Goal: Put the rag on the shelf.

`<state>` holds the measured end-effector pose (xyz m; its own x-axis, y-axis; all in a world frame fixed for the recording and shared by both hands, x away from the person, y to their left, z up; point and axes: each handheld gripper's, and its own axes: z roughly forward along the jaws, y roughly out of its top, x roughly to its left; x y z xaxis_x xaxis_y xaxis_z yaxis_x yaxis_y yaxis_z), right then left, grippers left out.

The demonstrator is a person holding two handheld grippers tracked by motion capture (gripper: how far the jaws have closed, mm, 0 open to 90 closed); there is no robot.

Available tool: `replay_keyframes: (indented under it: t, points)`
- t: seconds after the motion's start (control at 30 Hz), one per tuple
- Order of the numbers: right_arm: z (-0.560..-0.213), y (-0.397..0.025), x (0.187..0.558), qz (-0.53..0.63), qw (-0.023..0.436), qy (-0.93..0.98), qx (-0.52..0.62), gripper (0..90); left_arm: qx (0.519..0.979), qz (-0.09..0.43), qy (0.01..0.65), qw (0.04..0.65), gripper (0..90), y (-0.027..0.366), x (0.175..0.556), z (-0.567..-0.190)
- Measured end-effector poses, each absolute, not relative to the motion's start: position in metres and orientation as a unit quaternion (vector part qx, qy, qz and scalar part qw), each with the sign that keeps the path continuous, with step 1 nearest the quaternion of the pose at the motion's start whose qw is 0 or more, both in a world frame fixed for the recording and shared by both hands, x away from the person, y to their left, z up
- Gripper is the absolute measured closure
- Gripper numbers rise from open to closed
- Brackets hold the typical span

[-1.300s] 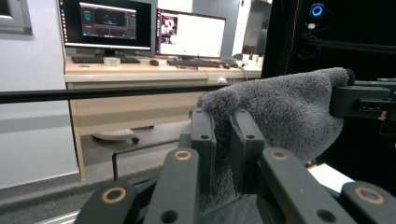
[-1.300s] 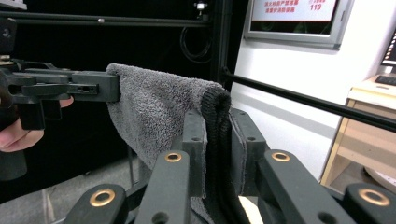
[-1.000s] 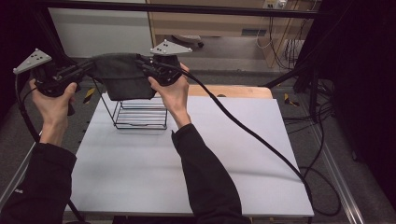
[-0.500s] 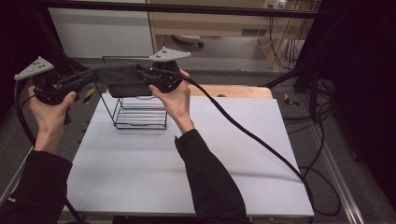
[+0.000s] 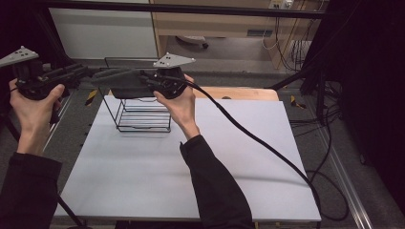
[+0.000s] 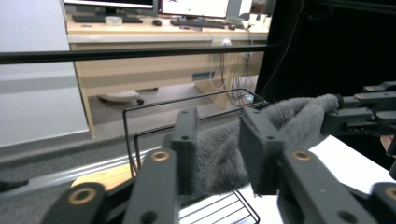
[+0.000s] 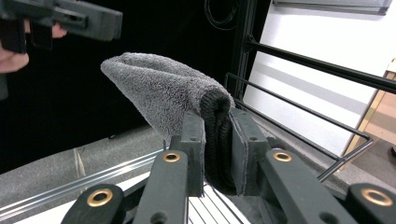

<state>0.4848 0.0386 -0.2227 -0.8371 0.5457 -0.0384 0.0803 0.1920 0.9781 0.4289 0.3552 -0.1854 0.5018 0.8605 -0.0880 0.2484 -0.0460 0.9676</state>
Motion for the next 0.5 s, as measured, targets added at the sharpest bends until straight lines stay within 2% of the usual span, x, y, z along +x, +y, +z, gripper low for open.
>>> replay_keyframes:
  t: [0.17,0.37,0.5]
  points:
    - [-0.227,0.038,0.483,0.594,0.198,0.753,0.201,76.5,0.68,0.264,0.421,0.54,80.7,0.348,0.437,-0.186]
    - [-0.23,0.038,0.481,0.588,0.201,0.759,0.194,75.3,0.705,0.237,0.421,0.519,89.5,0.336,0.448,-0.194]
    - [-0.232,0.038,0.479,0.586,0.2,0.761,0.193,73.5,0.716,0.227,0.419,0.51,89.7,0.333,0.449,-0.2]
